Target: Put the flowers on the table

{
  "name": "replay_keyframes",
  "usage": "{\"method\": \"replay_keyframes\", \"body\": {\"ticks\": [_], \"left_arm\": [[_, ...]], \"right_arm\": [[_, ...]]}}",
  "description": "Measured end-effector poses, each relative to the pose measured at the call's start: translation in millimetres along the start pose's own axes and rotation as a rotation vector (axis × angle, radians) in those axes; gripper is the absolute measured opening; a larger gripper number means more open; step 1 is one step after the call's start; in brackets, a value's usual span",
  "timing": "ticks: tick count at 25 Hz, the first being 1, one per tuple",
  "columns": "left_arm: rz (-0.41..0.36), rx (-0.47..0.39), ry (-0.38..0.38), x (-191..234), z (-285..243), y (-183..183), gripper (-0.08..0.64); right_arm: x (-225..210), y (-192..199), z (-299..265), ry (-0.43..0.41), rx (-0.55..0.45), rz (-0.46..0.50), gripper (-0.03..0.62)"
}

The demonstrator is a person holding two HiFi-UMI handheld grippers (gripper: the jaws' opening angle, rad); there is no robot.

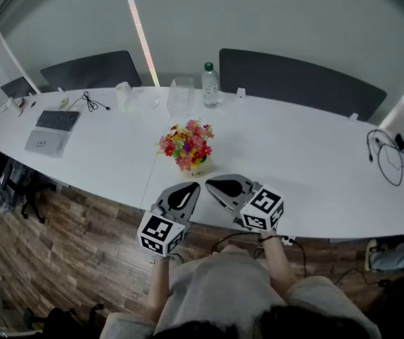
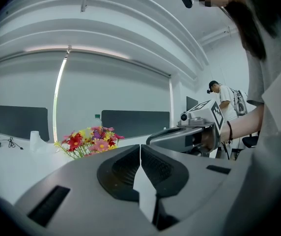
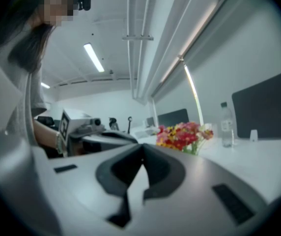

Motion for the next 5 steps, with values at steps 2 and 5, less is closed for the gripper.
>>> {"method": "replay_keyframes", "body": {"ticks": [2,5], "left_arm": [[-0.003,0.002,0.003,0.6,-1.2,0.4,0.025],[-0.003,0.002,0.006,1.6,-2.0,1.1,0.025]], "right_arm": [[-1.0,1.5,-0.4,0.0,0.0,-0.002,0.025],[-2.6,4.6,-0.6,0.002,-0.002,-0.012,0.025]]}}
Point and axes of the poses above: the fingertips, and each gripper's own axes: z backward along the fingers, x to its left, y out of its underside, the point moved 1 cm from there along z, backward along the fingers, and after that the axes turned 3 degrees about x, right-handed, at the moved point
